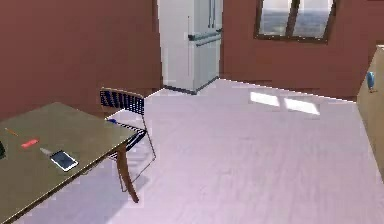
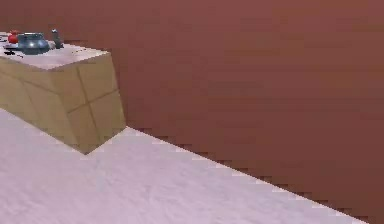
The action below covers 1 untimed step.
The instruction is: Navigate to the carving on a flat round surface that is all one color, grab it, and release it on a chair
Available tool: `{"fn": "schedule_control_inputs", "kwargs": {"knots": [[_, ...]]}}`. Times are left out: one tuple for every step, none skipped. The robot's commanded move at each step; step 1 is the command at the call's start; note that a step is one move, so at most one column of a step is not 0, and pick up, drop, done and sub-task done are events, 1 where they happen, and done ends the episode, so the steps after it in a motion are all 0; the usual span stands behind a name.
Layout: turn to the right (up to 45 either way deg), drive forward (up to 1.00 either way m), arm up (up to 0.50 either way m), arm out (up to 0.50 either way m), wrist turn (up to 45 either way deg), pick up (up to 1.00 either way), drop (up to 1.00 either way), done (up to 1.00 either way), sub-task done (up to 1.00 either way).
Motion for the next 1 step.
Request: {"fn": "schedule_control_inputs", "kwargs": {"knots": [[33.0,0.00,0.00,0.00,0.0,0.00,0.00,0.00,0.00]]}}
